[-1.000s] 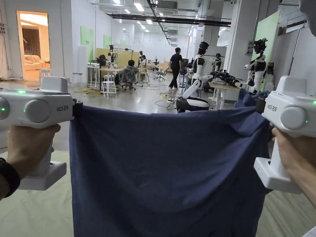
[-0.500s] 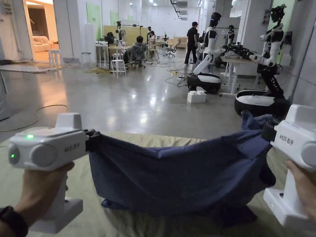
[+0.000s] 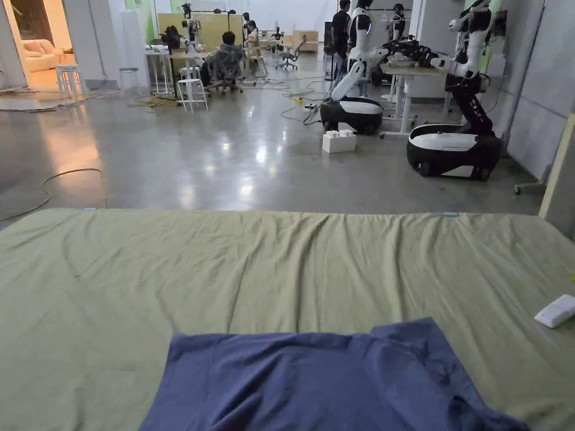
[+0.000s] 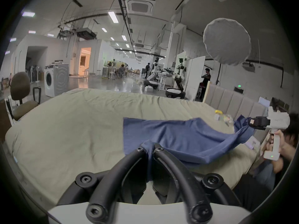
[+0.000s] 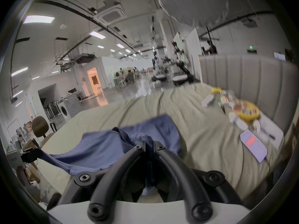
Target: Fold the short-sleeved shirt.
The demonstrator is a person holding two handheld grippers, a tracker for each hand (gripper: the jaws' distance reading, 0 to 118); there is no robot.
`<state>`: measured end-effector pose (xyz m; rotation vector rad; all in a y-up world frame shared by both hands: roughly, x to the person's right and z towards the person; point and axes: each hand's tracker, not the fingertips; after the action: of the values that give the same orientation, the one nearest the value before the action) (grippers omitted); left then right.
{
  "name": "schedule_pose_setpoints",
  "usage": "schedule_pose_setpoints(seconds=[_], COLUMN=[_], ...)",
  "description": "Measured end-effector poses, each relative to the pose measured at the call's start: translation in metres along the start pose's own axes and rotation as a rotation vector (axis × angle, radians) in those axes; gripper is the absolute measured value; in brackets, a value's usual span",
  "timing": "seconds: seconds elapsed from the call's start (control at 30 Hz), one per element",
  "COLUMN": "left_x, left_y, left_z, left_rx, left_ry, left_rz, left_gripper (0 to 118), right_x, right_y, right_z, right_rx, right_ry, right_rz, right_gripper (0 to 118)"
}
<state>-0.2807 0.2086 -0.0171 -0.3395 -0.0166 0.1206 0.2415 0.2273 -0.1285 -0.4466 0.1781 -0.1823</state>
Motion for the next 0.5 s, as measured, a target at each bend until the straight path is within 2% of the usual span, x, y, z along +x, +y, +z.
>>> schedule_pose_setpoints(seconds=[0.03, 0.1, 0.2, 0.33, 0.43, 0.47, 0.5], left_x=[-0.003, -0.004, -0.010, -0.021, -0.027, -0.027, -0.026], left_y=[-0.005, -0.028, -0.049, -0.064, -0.075, -0.077, -0.080], left_z=[-0.002, 0.001, -0.004, -0.015, -0.019, -0.020, -0.019], left_rx=[-0.022, -0.108, -0.172, -0.295, -0.337, -0.344, -0.348], left_ry=[0.008, -0.031, -0.035, -0.014, -0.027, -0.012, 0.000], left_rz=[-0.012, 0.057, 0.086, 0.082, 0.105, 0.095, 0.080], left_gripper=[5, 5, 5, 5, 5, 6, 11], right_x=[0.007, 0.017, 0.034, 0.050, 0.056, 0.058, 0.059], right_y=[-0.015, -0.041, -0.069, -0.089, -0.095, -0.097, -0.098], right_z=[0.002, 0.005, 0.003, 0.001, 0.001, 0.000, -0.001], right_rx=[-0.051, -0.103, -0.184, -0.288, -0.307, -0.326, -0.339], right_ry=[0.003, -0.039, -0.054, -0.057, -0.056, -0.049, -0.051], right_rz=[-0.014, -0.039, -0.136, -0.163, -0.168, -0.164, -0.155], right_gripper=[7, 7, 7, 7, 7, 9, 19])
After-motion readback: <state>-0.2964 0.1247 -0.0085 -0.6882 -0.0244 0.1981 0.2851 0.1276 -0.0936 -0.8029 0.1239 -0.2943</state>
